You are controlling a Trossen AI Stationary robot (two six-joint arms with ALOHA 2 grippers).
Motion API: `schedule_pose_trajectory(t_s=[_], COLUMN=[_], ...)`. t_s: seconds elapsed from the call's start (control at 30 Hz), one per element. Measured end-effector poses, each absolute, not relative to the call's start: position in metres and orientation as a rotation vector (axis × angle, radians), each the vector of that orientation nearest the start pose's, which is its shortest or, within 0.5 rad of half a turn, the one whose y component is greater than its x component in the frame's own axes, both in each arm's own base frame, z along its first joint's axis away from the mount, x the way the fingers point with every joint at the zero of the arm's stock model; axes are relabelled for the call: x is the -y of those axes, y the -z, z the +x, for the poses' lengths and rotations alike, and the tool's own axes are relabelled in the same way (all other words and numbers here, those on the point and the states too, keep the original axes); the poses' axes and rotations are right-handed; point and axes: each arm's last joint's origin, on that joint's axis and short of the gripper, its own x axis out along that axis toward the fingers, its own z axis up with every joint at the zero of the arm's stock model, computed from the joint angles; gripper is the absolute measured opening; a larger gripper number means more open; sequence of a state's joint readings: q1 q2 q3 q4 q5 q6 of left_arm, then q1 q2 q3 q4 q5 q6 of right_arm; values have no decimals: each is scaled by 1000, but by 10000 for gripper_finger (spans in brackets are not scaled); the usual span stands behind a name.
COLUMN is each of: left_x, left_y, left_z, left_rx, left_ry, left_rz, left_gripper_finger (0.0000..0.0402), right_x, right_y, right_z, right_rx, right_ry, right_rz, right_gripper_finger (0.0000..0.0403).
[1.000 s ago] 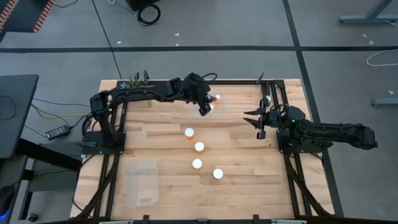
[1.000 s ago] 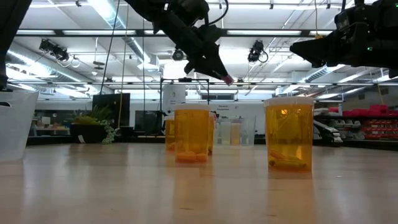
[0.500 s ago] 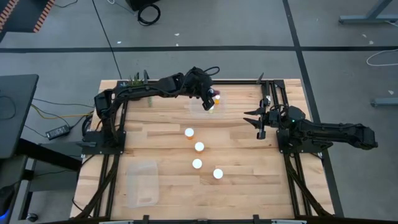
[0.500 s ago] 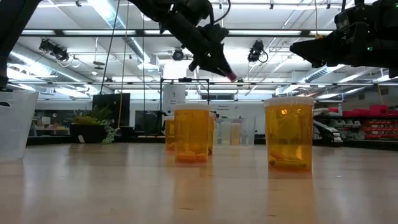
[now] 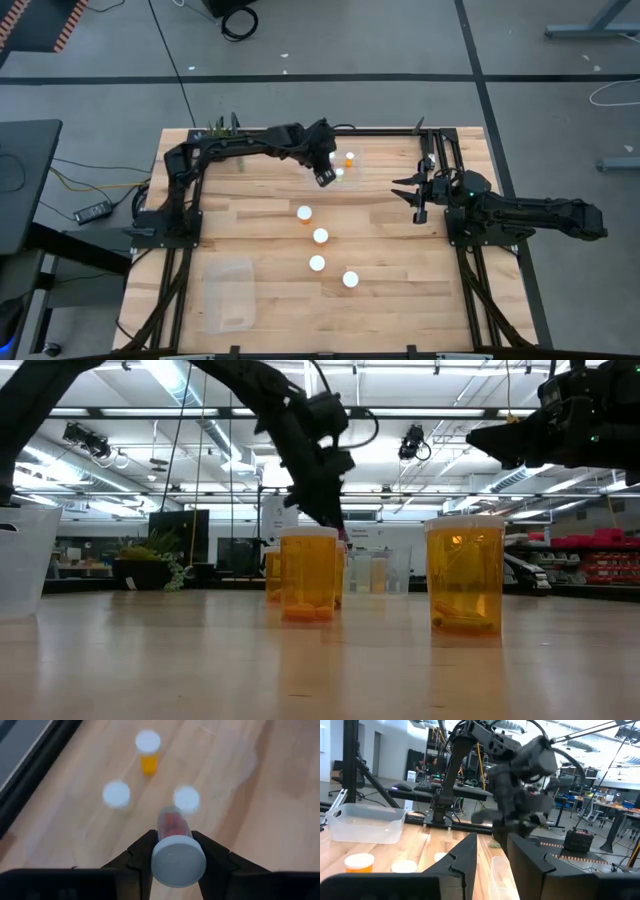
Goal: Pick and place medicine bottles into bin by pill shape (circle, oval)
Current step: Put the blue capsule bottle into the top transparent bin
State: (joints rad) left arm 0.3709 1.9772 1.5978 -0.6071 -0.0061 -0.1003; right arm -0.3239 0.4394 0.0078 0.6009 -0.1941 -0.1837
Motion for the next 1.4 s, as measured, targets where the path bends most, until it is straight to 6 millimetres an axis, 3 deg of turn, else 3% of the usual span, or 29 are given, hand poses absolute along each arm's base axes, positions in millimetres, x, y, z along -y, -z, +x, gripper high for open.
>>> schedule_pose_trajectory(t_s=[0.37,1.4], left_x=[-165,-165], left_y=[-183,-179], left_z=[404,401], left_rx=[-1103,-1155], left_ry=[-416,-398], left_rz=[-277,-262], left_gripper_finger=[126,124], right_x=[35,35], right_y=[-180,-180], right_z=[120,120], right_rx=[107,108], right_ry=[144,144], right_rz=[-215,-215], right_gripper_finger=[115,115])
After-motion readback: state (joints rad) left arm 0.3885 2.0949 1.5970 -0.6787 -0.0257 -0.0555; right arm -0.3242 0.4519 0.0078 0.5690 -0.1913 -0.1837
